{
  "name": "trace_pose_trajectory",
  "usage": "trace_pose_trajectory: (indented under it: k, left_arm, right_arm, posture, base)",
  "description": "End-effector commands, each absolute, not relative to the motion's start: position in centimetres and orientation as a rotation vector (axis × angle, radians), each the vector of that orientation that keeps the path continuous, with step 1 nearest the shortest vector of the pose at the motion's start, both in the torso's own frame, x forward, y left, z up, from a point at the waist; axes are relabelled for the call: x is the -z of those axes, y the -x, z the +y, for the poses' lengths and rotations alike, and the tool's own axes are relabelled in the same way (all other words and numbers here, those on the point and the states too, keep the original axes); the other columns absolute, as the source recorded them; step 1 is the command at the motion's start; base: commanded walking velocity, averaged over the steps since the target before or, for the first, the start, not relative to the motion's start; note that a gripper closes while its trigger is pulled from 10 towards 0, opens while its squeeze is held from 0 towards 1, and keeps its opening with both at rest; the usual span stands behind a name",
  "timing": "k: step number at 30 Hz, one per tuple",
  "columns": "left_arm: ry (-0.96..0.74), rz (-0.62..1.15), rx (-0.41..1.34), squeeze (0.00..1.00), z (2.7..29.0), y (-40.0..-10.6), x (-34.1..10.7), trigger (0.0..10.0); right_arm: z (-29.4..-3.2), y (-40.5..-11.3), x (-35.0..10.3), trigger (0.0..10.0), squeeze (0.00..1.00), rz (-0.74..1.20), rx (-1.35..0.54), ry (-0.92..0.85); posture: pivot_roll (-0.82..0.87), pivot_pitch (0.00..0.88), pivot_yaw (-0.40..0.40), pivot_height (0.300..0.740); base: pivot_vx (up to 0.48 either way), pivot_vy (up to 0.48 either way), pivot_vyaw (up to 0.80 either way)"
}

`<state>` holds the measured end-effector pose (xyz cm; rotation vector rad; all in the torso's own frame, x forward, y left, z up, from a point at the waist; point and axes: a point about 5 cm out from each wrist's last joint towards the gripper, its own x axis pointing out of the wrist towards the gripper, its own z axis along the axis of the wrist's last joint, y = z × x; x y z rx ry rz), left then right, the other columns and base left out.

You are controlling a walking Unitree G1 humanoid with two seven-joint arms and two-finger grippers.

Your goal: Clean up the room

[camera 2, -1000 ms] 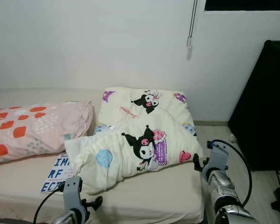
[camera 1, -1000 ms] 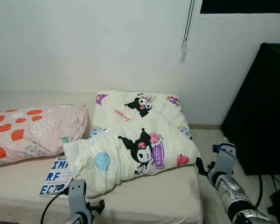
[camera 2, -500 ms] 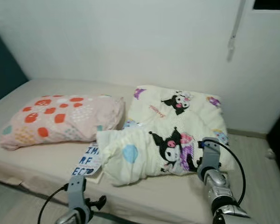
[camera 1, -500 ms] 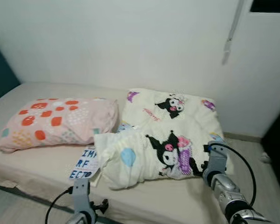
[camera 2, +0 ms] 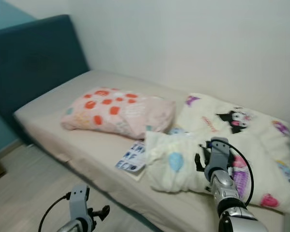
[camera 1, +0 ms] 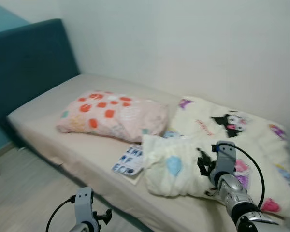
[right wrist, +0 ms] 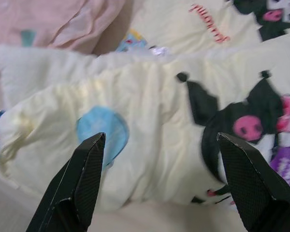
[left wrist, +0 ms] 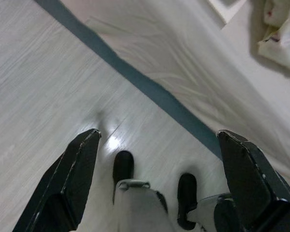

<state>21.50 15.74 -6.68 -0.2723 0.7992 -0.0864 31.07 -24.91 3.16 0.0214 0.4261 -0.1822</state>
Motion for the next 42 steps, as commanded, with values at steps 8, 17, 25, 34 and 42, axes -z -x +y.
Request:
trace_pose_trajectory:
  k: [8, 17, 25, 34, 42]
  left_arm:
    - [0.272, 0.797, 0.122, 0.0, 15.0, -21.6, 6.6, 10.0]
    - [0.305, 0.779, 0.115, 0.0, 14.8, -21.9, 6.4, 10.0]
    - [0.308, 0.777, 0.117, 0.0, 14.8, -22.0, 6.4, 10.0]
    - [0.266, 0.785, 0.157, 0.0, 14.7, -21.9, 6.4, 10.0]
    - [0.278, 0.783, 0.115, 0.0, 15.1, -21.9, 6.4, 10.0]
  right_arm:
    - [-26.2, -30.2, -2.7, 10.0, 0.0, 0.452, 0.236, -0.016]
    - [-26.7, -30.2, -2.9, 10.0, 0.0, 0.451, 0.285, 0.015]
    - [-27.0, -30.3, -3.2, 10.0, 0.0, 0.447, 0.309, 0.035]
    - [-27.1, -30.2, -3.1, 10.0, 0.0, 0.455, 0.32, 0.046]
    - [-27.2, -30.1, -3.0, 10.0, 0.0, 0.464, 0.324, 0.055]
  posture:
    - [-0.12, 0.0, 0.026, 0.704]
    - [-0.12, 0.0, 0.025, 0.704]
    - [-0.12, 0.0, 0.024, 0.704]
    - [-0.12, 0.0, 0.026, 0.704]
    - [-0.12, 0.0, 0.025, 0.704]
  base:
    - [0.0, -0.457, 0.0]
    - [0.0, 0.0, 0.0]
    - [0.0, 0.0, 0.0]
    - [0.0, -0.16, 0.0]
    - [0.0, -0.24, 0.0]
